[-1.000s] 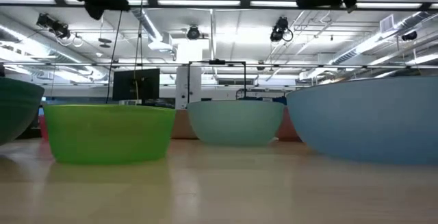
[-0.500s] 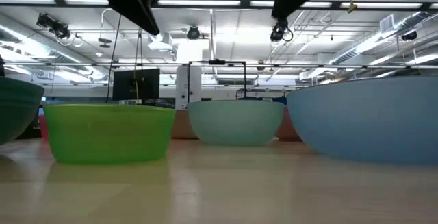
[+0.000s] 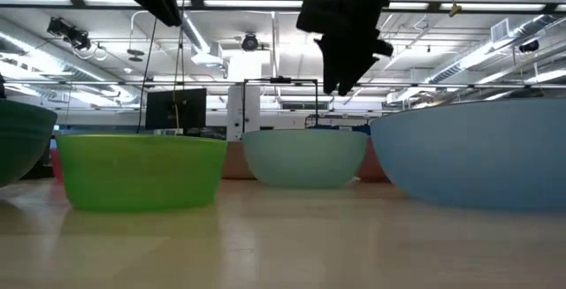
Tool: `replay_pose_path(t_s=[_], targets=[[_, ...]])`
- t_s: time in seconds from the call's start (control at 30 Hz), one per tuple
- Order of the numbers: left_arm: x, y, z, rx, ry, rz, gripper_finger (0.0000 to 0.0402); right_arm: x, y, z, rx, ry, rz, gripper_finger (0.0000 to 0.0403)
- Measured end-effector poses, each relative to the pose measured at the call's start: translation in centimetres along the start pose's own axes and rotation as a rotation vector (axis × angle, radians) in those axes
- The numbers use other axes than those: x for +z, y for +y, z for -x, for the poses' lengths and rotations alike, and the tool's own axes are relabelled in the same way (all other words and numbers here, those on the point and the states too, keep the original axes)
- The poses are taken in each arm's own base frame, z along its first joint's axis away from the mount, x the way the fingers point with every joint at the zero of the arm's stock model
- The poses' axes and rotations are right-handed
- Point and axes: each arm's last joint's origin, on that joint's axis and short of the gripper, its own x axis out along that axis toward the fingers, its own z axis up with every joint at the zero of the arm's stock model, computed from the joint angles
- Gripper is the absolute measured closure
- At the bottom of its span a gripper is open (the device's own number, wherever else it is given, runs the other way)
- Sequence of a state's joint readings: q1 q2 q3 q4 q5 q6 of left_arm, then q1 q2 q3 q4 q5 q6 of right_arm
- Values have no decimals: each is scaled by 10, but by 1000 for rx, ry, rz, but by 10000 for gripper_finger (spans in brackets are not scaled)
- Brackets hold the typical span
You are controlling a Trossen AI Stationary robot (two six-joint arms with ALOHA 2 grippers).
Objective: Nest bowls inside each other
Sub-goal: Stack the dark green bowl on top of the light blue bowl
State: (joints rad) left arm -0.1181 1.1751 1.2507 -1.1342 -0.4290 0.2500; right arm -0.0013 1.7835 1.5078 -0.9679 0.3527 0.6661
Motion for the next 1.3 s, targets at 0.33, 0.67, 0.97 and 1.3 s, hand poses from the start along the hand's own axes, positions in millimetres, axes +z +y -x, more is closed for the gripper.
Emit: replay_pose_path(t_s=[0.33, 0.67, 0.97, 1.3], targets=[[-21, 4, 12, 19, 93, 122, 310, -6, -1, -18, -6, 149, -72, 232], [-48, 12, 41, 68, 15, 393, 309, -23, 8, -16, -21, 209, -117, 233], [-59, 16, 54, 98, -53, 594, 309, -39, 13, -23, -42, 227, -163, 233], [-59, 16, 54, 109, -55, 647, 309, -47, 17, -43, 17, 173, -207, 233]])
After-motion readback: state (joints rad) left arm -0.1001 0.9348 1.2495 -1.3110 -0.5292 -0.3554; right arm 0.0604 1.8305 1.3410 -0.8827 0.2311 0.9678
